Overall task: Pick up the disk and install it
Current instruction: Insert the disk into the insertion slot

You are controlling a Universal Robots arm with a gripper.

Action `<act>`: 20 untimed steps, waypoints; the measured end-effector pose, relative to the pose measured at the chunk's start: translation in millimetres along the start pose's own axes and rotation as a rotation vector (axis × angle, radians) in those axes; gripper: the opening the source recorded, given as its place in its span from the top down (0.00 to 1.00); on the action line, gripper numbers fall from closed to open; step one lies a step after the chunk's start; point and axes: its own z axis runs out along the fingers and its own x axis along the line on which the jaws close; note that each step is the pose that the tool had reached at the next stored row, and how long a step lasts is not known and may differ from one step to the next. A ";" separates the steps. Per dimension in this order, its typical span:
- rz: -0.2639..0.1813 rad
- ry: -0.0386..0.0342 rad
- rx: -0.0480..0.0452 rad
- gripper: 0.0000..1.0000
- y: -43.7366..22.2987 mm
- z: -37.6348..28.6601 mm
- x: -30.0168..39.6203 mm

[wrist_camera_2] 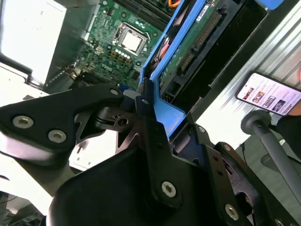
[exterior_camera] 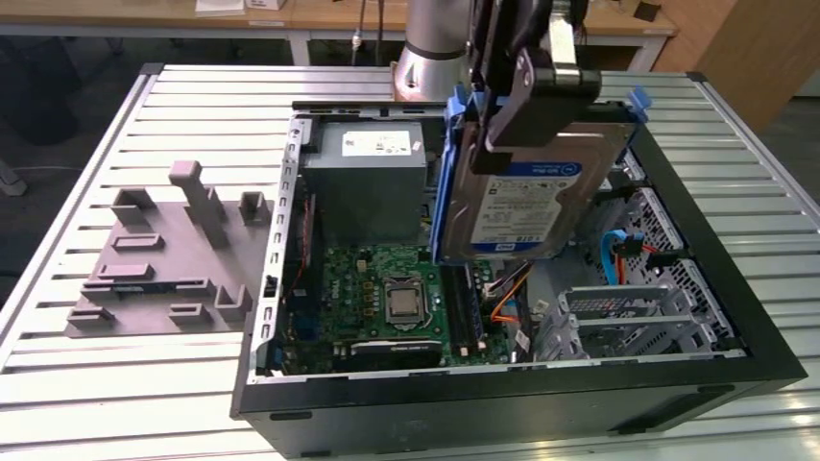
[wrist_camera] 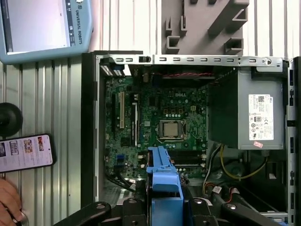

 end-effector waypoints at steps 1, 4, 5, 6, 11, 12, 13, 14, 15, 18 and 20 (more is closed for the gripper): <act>0.000 -0.0001 0.0000 0.64 -0.7 0.2 2.4; 0.000 0.0001 0.0000 0.64 -6.5 0.4 7.2; 0.000 0.0000 0.0000 0.64 -9.5 0.5 8.2; 0.000 -0.0002 0.0001 0.64 -13.1 0.6 9.0; 0.000 0.0000 -0.0001 0.64 -22.2 1.8 15.3; 0.000 -0.0002 0.0000 0.64 -22.6 2.3 17.7; 0.000 -0.0002 0.0001 0.64 -22.9 2.9 20.1; 0.000 -0.0001 0.0000 0.64 -23.5 3.2 21.9; 0.000 0.0000 0.0000 0.64 -24.4 3.6 23.5; 0.000 -0.0001 0.0001 0.64 -29.6 4.9 26.1; 0.000 0.0003 0.0000 0.64 -35.2 5.8 26.5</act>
